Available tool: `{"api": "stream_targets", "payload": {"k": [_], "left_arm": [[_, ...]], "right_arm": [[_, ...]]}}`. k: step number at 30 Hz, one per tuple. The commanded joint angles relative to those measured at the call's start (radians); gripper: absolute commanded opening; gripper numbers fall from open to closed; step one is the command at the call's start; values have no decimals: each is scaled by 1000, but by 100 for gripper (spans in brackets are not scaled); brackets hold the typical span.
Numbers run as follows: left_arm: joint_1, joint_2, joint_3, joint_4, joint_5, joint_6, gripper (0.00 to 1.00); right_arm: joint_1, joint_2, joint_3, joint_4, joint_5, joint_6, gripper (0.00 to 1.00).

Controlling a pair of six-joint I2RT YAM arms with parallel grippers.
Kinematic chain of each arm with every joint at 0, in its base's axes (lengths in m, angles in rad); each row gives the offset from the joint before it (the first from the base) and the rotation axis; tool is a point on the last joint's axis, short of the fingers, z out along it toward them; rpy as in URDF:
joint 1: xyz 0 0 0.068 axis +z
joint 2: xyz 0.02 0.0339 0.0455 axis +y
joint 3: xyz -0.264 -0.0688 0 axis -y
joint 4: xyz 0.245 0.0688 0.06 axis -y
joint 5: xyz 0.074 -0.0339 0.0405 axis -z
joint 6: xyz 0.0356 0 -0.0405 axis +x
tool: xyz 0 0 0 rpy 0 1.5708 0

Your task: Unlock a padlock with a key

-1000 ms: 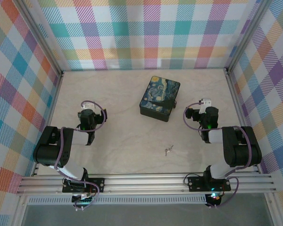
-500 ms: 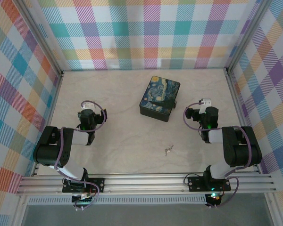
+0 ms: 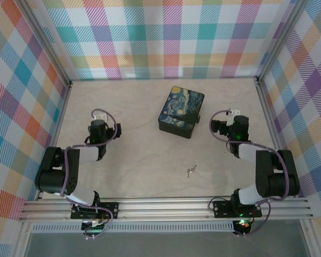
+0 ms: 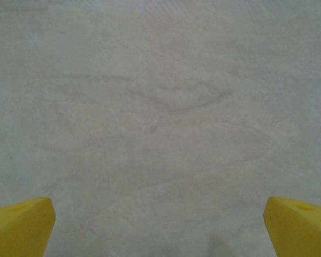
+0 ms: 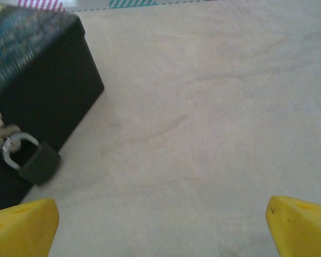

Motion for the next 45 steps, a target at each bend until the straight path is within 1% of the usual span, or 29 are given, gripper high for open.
{"api": "stream_targets", "payload": {"k": [1,2,5,7,8,9,10,12,13,15,17,18,22,25,30,32,34,37,45], "left_arm": [[4,-82,214,-335,-45,-38,100],[1,-88,257,-400,-65,-50,100],[-30,-96,386,-585,-158,-149,100],[-82,-115,438,-693,-298,-275,100],[-105,-127,454,-739,-324,-337,100],[-141,-138,470,-778,-338,-386,100],[-193,-144,485,-841,-376,-423,100],[-311,-132,530,-946,-492,-482,100],[-367,-115,558,-1006,-531,-516,100],[-453,-87,594,-1086,-573,-575,100],[-513,-75,593,-1102,-568,-603,100],[-533,-74,585,-1093,-540,-613,100],[-568,-41,580,-1082,-420,-642,100],[-586,-14,586,-1080,-387,-645,100],[-590,-15,583,-1072,-340,-654,100],[-589,-16,588,-1078,-331,-651,100],[-590,-15,589,-1081,-319,-651,100],[-590,-7,591,-1095,-310,-665,100],[-582,-11,578,-1079,-266,-716,100]], "right_arm": [[-5,-66,157,-339,-68,75,96],[-3,-67,189,-392,-112,95,95],[0,-47,277,-509,-229,205,92],[8,-18,313,-534,-298,298,89],[14,-4,322,-528,-324,334,89],[25,14,332,-517,-341,363,88],[47,37,351,-515,-341,386,88],[81,88,402,-541,-315,404,88],[96,118,427,-560,-311,414,87],[110,164,473,-582,-319,434,85],[130,193,495,-589,-317,442,84],[141,202,501,-590,-311,445,84],[170,241,515,-604,-297,464,81],[196,276,521,-602,-296,475,77],[247,323,538,-610,-289,488,68],[269,323,539,-621,-280,488,66],[295,309,526,-619,-278,493,65],[339,291,483,-549,-344,547,64],[532,319,473,-449,-380,641,64]]}}
